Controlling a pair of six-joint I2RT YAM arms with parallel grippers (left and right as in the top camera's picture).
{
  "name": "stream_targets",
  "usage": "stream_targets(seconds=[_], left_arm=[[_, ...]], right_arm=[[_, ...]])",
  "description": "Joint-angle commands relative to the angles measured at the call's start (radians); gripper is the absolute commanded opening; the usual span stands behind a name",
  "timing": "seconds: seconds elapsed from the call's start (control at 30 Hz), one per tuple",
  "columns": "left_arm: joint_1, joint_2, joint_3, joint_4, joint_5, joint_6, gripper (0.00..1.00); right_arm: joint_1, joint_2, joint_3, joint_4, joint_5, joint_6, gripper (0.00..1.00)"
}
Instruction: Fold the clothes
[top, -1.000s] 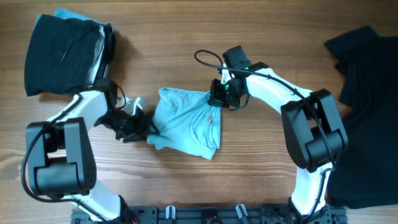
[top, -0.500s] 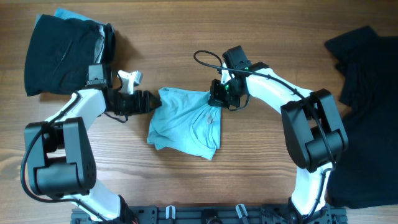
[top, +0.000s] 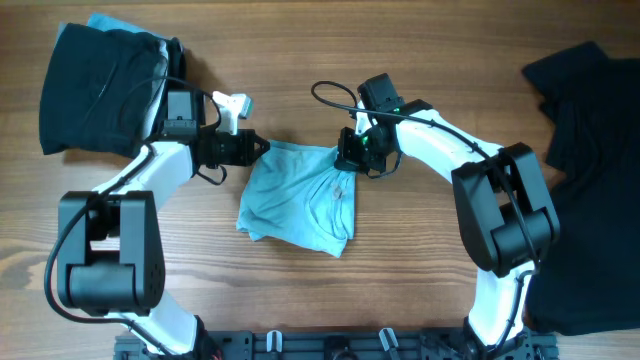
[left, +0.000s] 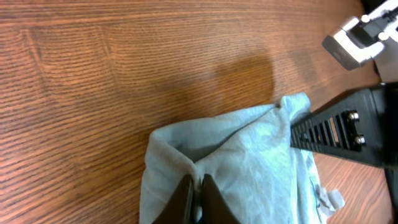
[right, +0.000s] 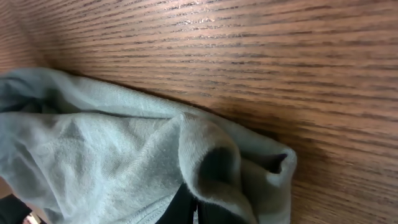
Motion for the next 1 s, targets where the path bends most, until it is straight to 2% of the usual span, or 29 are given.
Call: stream_targets(seconds=[0.0, 0.27, 0.3, 0.33, 0.37, 0.4, 0.43, 0.47, 0.53, 0.6, 0.7, 0.77, 0.83, 0.9, 0.97], left_arm=[[-0.002, 0.013, 0.008, 0.021, -0.02, -0.042, 0.04], [-0.002, 0.013, 0.008, 0.246, -0.02, -0.205, 0.04], [-0.002, 0.013, 0.008, 0.267, -0.021, -0.211, 0.08], [-0.002, 0.013, 0.008, 0.275, -0.024, -0.214, 0.29], [-0.002, 0.013, 0.008, 0.277, -0.029, -0.22, 0.69], [-0.001, 0.013, 0.008, 0.274, -0.043, -0.229, 0.86], [0.001, 0.013, 0.008, 0.264, -0.055, -0.229, 0.94], [0.004, 0.013, 0.008, 0.256, -0.061, -0.229, 0.96], [0.017, 0.01, 0.008, 0.231, -0.042, -0.235, 0.96], [0.034, 0.0, 0.008, 0.208, 0.031, -0.237, 0.9], [0.057, -0.038, 0.008, 0.164, 0.132, -0.237, 0.68], [0.069, -0.08, 0.008, 0.124, 0.177, -0.237, 0.44], [0.068, -0.127, 0.008, 0.077, 0.188, -0.237, 0.14], [0.056, -0.172, 0.008, 0.007, 0.187, -0.229, 0.04], [0.041, -0.203, 0.008, -0.076, 0.152, -0.221, 0.04]], right_arm=[[-0.006, 0.021, 0.001, -0.012, 0.074, -0.01, 0.05], [-0.006, 0.021, 0.001, -0.012, 0.074, -0.011, 0.05], [-0.006, 0.021, 0.001, -0.012, 0.074, -0.013, 0.04], [-0.006, 0.021, 0.001, -0.012, 0.074, -0.015, 0.05], [-0.006, 0.021, 0.001, -0.013, 0.074, -0.016, 0.05], [-0.006, 0.021, 0.001, -0.013, 0.074, -0.016, 0.05], [-0.006, 0.021, 0.001, -0.013, 0.074, -0.015, 0.05], [-0.006, 0.021, 0.001, -0.014, 0.074, -0.015, 0.05], [-0.006, 0.021, 0.001, -0.019, 0.074, -0.015, 0.05], [-0.006, 0.021, 0.001, -0.029, 0.071, -0.015, 0.05], [-0.006, 0.014, 0.003, -0.049, 0.058, -0.048, 0.04], [-0.011, -0.009, 0.005, -0.071, 0.059, -0.085, 0.04], [-0.018, -0.049, 0.005, -0.083, 0.059, -0.126, 0.05], [-0.02, -0.102, 0.005, -0.083, 0.059, -0.172, 0.05], [-0.02, -0.164, 0.005, -0.082, 0.049, -0.222, 0.05]])
